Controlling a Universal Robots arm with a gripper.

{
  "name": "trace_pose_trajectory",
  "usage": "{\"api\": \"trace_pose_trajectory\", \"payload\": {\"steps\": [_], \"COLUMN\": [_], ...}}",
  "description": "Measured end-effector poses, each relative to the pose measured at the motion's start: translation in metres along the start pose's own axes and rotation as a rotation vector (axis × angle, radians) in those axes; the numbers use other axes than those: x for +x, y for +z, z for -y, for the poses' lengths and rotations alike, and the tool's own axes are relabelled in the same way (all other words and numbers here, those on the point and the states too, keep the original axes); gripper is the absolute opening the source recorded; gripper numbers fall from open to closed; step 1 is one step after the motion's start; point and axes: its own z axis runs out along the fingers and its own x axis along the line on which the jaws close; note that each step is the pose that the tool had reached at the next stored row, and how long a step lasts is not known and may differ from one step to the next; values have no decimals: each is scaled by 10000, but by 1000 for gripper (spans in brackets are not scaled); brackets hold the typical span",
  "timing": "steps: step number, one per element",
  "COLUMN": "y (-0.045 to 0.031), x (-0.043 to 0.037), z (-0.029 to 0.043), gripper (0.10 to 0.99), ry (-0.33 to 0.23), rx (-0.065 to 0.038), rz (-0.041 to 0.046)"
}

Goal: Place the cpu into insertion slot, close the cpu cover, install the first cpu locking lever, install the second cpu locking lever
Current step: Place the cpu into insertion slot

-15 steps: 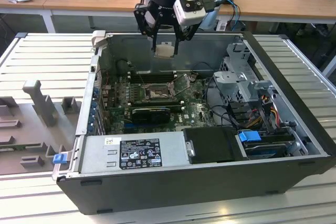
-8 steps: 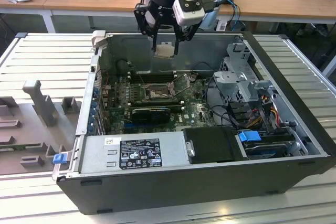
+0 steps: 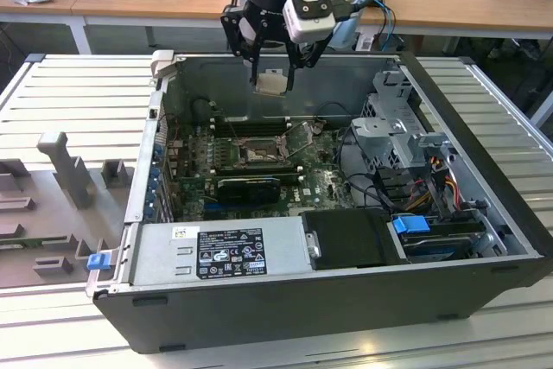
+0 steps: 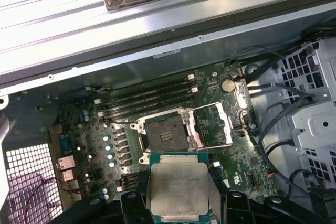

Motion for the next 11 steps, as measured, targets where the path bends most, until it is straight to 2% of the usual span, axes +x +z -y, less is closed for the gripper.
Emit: {"api": "trace_pose_trajectory", "payload": {"steps": [11], "y": [0], "x": [0], "z": [0], "gripper": [529], "ry": [334], "rx": [-7], "rz": [30]}}
